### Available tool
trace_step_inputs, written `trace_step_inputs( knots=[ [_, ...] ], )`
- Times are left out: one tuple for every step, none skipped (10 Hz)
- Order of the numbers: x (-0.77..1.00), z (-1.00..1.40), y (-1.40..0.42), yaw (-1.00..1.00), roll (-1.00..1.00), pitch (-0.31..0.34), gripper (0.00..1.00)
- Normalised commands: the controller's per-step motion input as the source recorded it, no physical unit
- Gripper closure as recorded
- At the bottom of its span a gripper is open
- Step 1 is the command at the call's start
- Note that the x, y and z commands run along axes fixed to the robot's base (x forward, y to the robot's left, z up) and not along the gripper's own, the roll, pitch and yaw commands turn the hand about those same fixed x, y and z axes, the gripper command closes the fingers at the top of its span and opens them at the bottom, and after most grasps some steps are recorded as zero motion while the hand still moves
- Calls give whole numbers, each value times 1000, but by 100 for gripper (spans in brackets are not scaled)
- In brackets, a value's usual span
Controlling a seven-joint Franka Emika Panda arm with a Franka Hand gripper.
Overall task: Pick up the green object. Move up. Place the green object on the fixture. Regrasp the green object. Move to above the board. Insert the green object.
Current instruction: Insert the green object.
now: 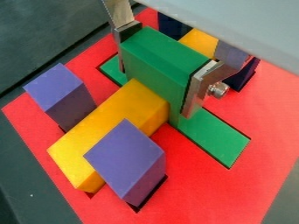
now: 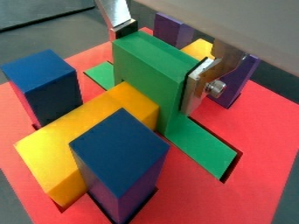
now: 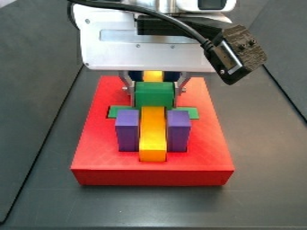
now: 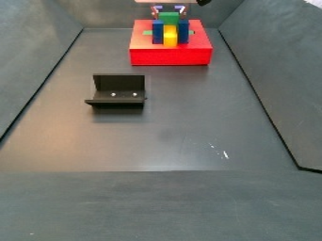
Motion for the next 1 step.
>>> trace_step_inputs(
  knots=[
    [0,0,0,0,0,0,100]
  ],
)
